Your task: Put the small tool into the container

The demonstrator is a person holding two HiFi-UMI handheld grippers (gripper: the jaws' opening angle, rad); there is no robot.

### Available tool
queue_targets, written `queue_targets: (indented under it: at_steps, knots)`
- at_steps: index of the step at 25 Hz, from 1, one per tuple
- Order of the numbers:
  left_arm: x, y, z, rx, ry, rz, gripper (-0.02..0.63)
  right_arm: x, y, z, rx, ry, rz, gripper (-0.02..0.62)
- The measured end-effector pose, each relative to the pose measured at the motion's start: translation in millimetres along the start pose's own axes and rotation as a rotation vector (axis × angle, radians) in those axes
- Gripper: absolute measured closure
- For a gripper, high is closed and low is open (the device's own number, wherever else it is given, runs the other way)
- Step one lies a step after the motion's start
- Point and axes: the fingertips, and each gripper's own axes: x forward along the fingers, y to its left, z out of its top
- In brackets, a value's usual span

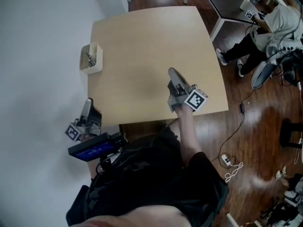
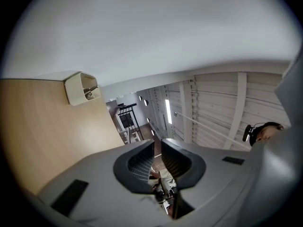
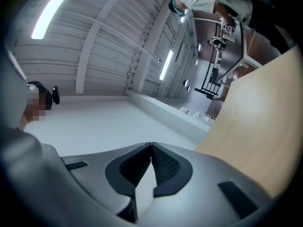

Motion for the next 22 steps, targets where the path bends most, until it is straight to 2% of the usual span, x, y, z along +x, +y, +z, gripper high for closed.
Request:
queue_targets:
  at_steps: [2,4,8,10,14,17,22]
  knots:
    - [13.8,-7.5,-3.1,-0.004,0.030,-0.049,0.572,-5.6,22.5,2.9,0.009,-0.029,0.028,0.611]
    - [20.5,-10.7,-1.8,-0.020,0.047,-0.084,0.572,-1.8,47.3,-11.0,0.019,-0.018,0.047,0.611]
    - [5.7,-13.7,-6.2,-0.082,0.050,-0.078,0.571,-12.3,95.5,-44.3,0.038,0.086,-0.003,0.611]
    - [16.0,-26.1,-5.0,-0.107,0.041,-0.095,0.572,-14.2,111.3,-36.4,0.025,0.115,-0.039,0.612]
    - [40.0,-47.2,-1.2,-0.095,0.068,-0.123,0.571,-1.2,126.9,-10.8,-0.016,0.121,-0.065,0.612]
    - [40.6,-44.9,0.1,-0.098,0.038,-0.121,0.571,19.7,130.7,-13.3,-0.025,0.164,-0.036,0.612]
    - [28.5,-37.1,0.2,-0.074,-0.013,-0.125,0.571,36.5,141.3,-37.0,-0.029,0.219,0.064,0.613]
